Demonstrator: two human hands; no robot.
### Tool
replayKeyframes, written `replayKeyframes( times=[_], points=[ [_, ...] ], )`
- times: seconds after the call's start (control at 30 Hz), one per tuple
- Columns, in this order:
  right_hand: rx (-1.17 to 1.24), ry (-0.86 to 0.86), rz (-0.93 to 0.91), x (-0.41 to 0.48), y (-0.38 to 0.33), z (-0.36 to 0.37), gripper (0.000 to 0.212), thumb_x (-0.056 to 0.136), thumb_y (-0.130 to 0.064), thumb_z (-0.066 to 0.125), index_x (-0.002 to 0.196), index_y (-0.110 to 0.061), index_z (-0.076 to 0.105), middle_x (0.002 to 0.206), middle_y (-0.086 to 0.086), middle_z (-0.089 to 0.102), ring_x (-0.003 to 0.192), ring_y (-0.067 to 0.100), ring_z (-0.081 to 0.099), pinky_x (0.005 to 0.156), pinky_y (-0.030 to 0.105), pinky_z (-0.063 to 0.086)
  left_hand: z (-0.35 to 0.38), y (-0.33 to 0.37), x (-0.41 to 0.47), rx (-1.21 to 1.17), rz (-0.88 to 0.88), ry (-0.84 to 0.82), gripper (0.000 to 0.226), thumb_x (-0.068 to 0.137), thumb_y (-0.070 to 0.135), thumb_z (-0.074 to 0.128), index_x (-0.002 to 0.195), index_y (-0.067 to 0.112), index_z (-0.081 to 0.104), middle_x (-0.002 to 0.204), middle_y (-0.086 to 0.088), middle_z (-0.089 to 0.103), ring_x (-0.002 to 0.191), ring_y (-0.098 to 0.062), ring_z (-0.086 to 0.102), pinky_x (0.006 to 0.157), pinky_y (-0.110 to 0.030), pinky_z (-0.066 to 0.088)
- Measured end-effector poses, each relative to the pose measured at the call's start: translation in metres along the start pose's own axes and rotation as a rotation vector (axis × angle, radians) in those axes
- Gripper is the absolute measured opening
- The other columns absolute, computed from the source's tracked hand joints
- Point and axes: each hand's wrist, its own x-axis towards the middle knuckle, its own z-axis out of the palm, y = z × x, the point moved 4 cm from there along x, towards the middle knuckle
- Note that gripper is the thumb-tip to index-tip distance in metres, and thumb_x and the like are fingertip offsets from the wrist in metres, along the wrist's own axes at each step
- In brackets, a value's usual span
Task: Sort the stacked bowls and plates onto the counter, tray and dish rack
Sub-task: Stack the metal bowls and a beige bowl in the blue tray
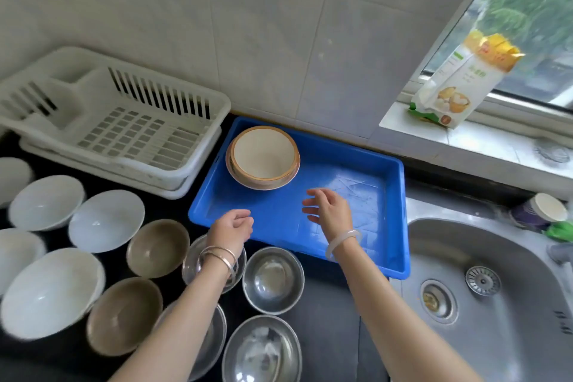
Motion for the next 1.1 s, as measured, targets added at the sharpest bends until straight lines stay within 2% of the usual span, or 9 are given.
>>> replayKeyframes(
  times=[0.1,0.23,0.37,0.47,0.53,0.67,0.87,0.97,1.1],
  points=[
    [-0.069,-0.041,0.027,-0.028,0.023,-0.011,0.025,0.089,-0.015,0.046,0.073,-0.021,0.064,0.064,-0.001,0.067,0.067,0.016,0.065,0.059,0.024,0.048,-0.007,-0.030,-0.034,0.101,-0.031,-0.008,0.015,0.086,0.006,0.058,0.100,0.003,0.063,0.079,-0.007,0.063,0.072,-0.026,0.062,0.084,-0.040,0.053],
    [-0.151,-0.028,0.104,-0.063,0.065,-0.021,0.022,0.082,-0.018,0.050,0.065,-0.021,0.063,0.051,-0.005,0.064,0.062,0.017,0.060,0.070,0.037,0.054,-0.020,-0.064,-0.071,0.338,-0.015,0.001,0.011,0.081,0.011,0.064,0.078,0.022,0.061,0.076,-0.004,0.066,0.082,-0.028,0.064,0.085,-0.040,0.053],
    [-0.281,0.017,0.171,-0.086,0.101,-0.024,0.011,0.083,-0.023,0.053,0.073,-0.023,0.058,0.072,-0.003,0.064,0.066,0.018,0.057,0.072,0.037,0.053,-0.018,-0.089,-0.094,0.480,-0.018,-0.071,0.013,0.079,0.010,0.065,0.090,0.018,0.064,0.095,-0.006,0.070,0.091,-0.018,0.064,0.083,-0.026,0.046],
    [-0.291,-0.032,0.262,-0.091,0.116,-0.020,0.006,0.085,-0.023,0.057,0.091,-0.020,0.057,0.084,0.000,0.065,0.069,0.018,0.062,0.073,0.037,0.058,-0.013,-0.096,-0.100,0.577,0.000,-0.106,0.026,0.080,0.002,0.061,0.105,0.008,0.065,0.107,-0.010,0.069,0.102,-0.019,0.063,0.091,-0.027,0.046],
    [-0.272,-0.072,0.315,-0.091,0.120,-0.015,0.008,0.087,-0.020,0.058,0.095,-0.019,0.057,0.081,0.001,0.065,0.063,0.015,0.065,0.068,0.031,0.060,-0.012,-0.096,-0.101,0.642,0.018,-0.104,0.027,0.080,-0.001,0.058,0.103,0.009,0.067,0.107,-0.007,0.070,0.103,-0.021,0.063,0.095,-0.032,0.047],
    [-0.254,-0.091,0.355,-0.090,0.119,-0.010,0.009,0.086,-0.011,0.058,0.086,-0.019,0.061,0.075,0.000,0.067,0.057,0.013,0.069,0.073,0.032,0.060,-0.011,-0.095,-0.103,0.750,0.029,-0.097,0.029,0.078,-0.003,0.052,0.091,0.016,0.070,0.098,-0.003,0.073,0.098,-0.023,0.064,0.091,-0.036,0.050],
    [-0.259,-0.046,0.362,-0.094,0.113,-0.024,0.013,0.079,0.000,0.055,0.072,-0.007,0.064,0.066,0.003,0.067,0.053,0.014,0.070,0.068,0.029,0.061,-0.013,-0.094,-0.103,0.772,0.053,-0.048,0.027,0.080,0.001,0.052,0.091,0.015,0.072,0.093,-0.003,0.074,0.093,-0.021,0.066,0.084,-0.027,0.050],
    [-0.262,-0.045,0.342,-0.100,0.107,-0.036,0.014,0.077,0.000,0.054,0.076,-0.005,0.068,0.058,0.002,0.065,0.051,0.013,0.068,0.074,0.035,0.060,-0.016,-0.098,-0.102,0.752,0.039,-0.047,0.024,0.079,0.002,0.055,0.090,0.015,0.072,0.092,-0.004,0.075,0.092,-0.021,0.066,0.085,-0.026,0.049],
    [-0.218,-0.038,0.296,-0.107,0.098,-0.051,0.015,0.078,0.001,0.055,0.083,0.004,0.069,0.069,0.010,0.067,0.059,0.018,0.068,0.073,0.035,0.061,-0.011,-0.099,-0.100,0.686,0.029,-0.072,0.016,0.078,0.014,0.066,0.092,0.013,0.072,0.093,-0.005,0.074,0.092,-0.022,0.067,0.083,-0.026,0.050]
  ],
)
